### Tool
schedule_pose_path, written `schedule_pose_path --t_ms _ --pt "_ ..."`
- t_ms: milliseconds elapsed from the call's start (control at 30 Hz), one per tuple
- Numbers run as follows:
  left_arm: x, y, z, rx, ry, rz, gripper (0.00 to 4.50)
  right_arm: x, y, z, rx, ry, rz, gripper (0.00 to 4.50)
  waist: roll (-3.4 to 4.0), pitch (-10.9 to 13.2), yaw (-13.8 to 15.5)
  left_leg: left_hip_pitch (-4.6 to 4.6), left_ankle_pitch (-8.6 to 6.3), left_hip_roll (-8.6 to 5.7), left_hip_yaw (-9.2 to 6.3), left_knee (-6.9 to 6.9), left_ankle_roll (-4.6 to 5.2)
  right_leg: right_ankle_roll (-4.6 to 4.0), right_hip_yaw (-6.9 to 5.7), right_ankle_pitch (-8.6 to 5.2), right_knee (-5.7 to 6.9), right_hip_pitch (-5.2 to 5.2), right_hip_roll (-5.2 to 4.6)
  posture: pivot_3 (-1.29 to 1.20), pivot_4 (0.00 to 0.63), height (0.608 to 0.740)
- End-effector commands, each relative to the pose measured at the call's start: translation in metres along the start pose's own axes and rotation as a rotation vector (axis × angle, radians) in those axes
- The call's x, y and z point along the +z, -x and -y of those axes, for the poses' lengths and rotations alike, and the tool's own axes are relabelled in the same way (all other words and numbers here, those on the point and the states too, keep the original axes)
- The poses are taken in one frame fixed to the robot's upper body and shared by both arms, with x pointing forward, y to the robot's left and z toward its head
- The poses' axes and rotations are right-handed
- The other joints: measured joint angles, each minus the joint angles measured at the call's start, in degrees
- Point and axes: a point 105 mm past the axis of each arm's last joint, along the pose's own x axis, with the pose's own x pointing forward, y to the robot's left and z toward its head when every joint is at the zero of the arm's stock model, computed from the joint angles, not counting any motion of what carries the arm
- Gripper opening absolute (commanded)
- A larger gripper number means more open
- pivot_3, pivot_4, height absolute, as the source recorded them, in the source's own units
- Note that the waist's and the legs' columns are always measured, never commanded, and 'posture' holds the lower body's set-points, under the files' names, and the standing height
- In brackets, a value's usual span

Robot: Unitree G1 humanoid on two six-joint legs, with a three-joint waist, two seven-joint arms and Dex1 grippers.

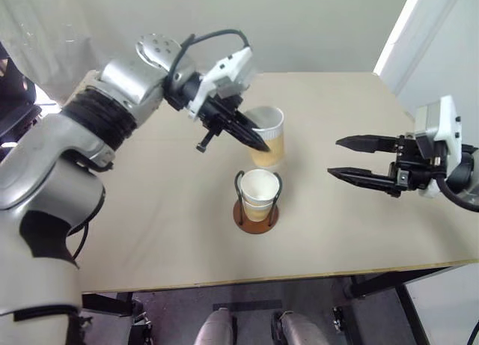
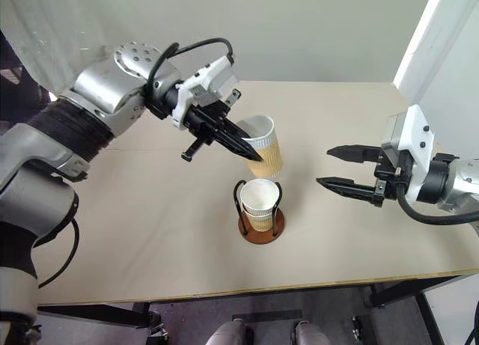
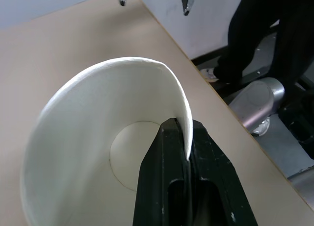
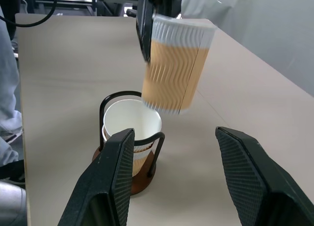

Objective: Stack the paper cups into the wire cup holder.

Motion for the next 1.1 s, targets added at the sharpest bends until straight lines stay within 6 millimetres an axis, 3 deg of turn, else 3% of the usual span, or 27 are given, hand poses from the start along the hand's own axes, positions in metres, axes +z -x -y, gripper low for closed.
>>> schedule_pose_path --t_ms 33,267,1100 --pt "0.013 -0.004 0.002 -0.053 -0.047 0.024 0.02 0.011 0.006 -0.002 -0.036 0.045 0.012 2.67 0.0 0.0 0.05 -0.01 0.0 0.0 0.01 0.0 0.0 0.0 0.01 0.0 -0.01 0.01 0.01 0.0 0.15 0.74" --pt "0.01 -0.012 0.011 -0.117 -0.037 -0.001 0.02 0.01 0.007 -0.004 -0.052 0.036 0.012 2.67 0.02 0.01 0.12 -0.02 0.03 -0.01 0.11 -0.02 -0.06 0.09 0.03 -0.04 -0.08 0.0 -0.01 0.0 0.15 0.74" --pt "-0.01 -0.015 0.018 -0.155 0.003 -0.068 0.02 0.011 0.005 -0.003 -0.059 0.033 0.016 2.67 0.03 0.02 0.15 0.0 -0.08 0.04 0.41 0.02 0.14 0.17 0.1 -0.07 -0.1 0.02 -0.06 0.0 0.15 0.74"
